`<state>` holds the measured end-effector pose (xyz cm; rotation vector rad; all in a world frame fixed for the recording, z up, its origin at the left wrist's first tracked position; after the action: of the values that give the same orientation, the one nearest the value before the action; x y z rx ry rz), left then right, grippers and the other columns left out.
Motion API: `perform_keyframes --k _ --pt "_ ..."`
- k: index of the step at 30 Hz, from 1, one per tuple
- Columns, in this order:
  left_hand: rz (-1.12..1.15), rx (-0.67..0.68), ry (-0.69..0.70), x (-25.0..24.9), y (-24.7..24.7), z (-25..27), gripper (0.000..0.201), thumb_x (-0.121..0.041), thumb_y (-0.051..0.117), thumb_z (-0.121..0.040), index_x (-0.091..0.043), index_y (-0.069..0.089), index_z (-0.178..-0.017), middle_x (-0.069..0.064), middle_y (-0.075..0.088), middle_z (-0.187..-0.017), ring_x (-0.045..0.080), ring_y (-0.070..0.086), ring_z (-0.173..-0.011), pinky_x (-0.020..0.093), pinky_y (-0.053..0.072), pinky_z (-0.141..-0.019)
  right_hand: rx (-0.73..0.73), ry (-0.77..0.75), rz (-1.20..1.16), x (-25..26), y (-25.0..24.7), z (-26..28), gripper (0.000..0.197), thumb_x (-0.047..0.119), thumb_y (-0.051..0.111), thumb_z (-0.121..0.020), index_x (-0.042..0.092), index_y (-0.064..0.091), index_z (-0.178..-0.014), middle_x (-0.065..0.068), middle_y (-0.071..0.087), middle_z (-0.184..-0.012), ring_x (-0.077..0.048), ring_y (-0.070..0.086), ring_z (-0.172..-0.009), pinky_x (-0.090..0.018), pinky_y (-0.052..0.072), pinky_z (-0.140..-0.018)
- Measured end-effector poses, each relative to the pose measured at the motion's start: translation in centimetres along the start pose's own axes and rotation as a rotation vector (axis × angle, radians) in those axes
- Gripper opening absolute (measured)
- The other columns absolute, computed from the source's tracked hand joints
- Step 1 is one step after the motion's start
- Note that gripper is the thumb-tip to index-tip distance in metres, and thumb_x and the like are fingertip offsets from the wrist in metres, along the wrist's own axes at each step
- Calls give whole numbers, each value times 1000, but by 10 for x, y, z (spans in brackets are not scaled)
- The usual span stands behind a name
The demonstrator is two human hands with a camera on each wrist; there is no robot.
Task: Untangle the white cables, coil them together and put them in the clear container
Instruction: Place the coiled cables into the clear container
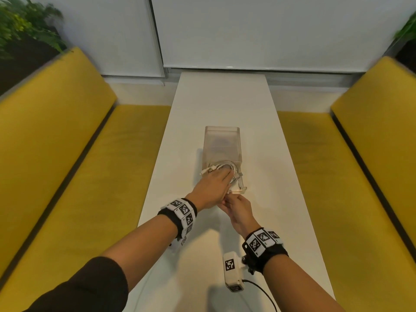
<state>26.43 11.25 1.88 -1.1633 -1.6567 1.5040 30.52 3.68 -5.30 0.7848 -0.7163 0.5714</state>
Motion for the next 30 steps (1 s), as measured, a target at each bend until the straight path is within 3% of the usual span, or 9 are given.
perform_keyframes --k 4,7,11,14,17,21,25,28,30 --pt "129 118 -158 7 5 -4 60 -44 30 -105 -9 31 -153 15 39 -153 32 41 -137 45 36 -112 8 -11 -5 2 0 0 18 -1 52 -95 -13 62 -104 -30 63 -100 -35 62 -96 -31 61 -75" --pt "155 155 -249 8 3 -18 61 -45 32 -105 -8 30 -153 15 40 -152 31 42 -136 44 38 -111 -1 -16 -32 8 -2 0 16 2 54 -97 -10 62 -103 -26 66 -95 -30 65 -89 -31 61 -73" --pt "-17 267 -267 -3 -3 -26 53 -23 50 -98 -3 38 -145 19 53 -135 33 57 -117 41 49 -88 -10 7 -8 6 -4 -2 9 -4 56 -94 -9 62 -98 -20 62 -79 -27 60 -77 -34 62 -74" --pt "-173 116 -178 -15 -30 -29 31 -15 57 -92 -7 60 -122 13 65 -114 29 65 -98 37 50 -73 -27 4 -8 2 -7 -1 16 -6 53 -94 -11 60 -108 -23 57 -89 -34 55 -87 -33 61 -72" --pt "-164 -27 -153 -8 -46 -25 47 -27 64 -90 -9 55 -132 14 60 -124 31 57 -111 41 46 -85 -27 10 -33 3 -5 1 6 -4 55 -94 -6 60 -98 -20 55 -82 -27 55 -76 -33 62 -70" --pt "-122 137 -214 7 -22 -17 69 -48 51 -96 -13 33 -152 16 32 -158 37 32 -143 49 31 -113 -26 -2 -32 5 -4 1 7 -6 53 -94 -5 60 -92 -21 56 -82 -27 55 -75 -32 62 -71" --pt "-104 81 -169 -1 -12 -6 64 -46 28 -103 -8 32 -154 15 28 -162 32 23 -150 44 20 -120 -7 -19 -6 9 0 6 13 -5 51 -95 -7 64 -95 -29 63 -98 -36 61 -93 -31 62 -72" --pt "-91 87 -155 1 -8 0 75 -46 6 -98 -3 31 -154 15 27 -163 28 24 -151 39 16 -123 -6 -15 31 12 1 6 12 -5 53 -94 -7 63 -89 -28 60 -93 -34 60 -88 -29 62 -71" --pt "-59 54 -118 2 -8 0 68 -41 12 -101 0 39 -149 18 38 -157 32 35 -145 41 24 -122 -15 -7 34 12 0 6 10 -5 53 -94 -6 62 -89 -25 60 -87 -28 61 -79 -30 62 -71"
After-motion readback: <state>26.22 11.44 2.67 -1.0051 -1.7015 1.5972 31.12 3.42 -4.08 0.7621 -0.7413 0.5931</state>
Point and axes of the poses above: each hand's wrist, its own z-axis away from the middle knuckle, its own y-axis out of the palm, x = y × z, the point moved 9 cm from there along -z, towards the middle knuckle
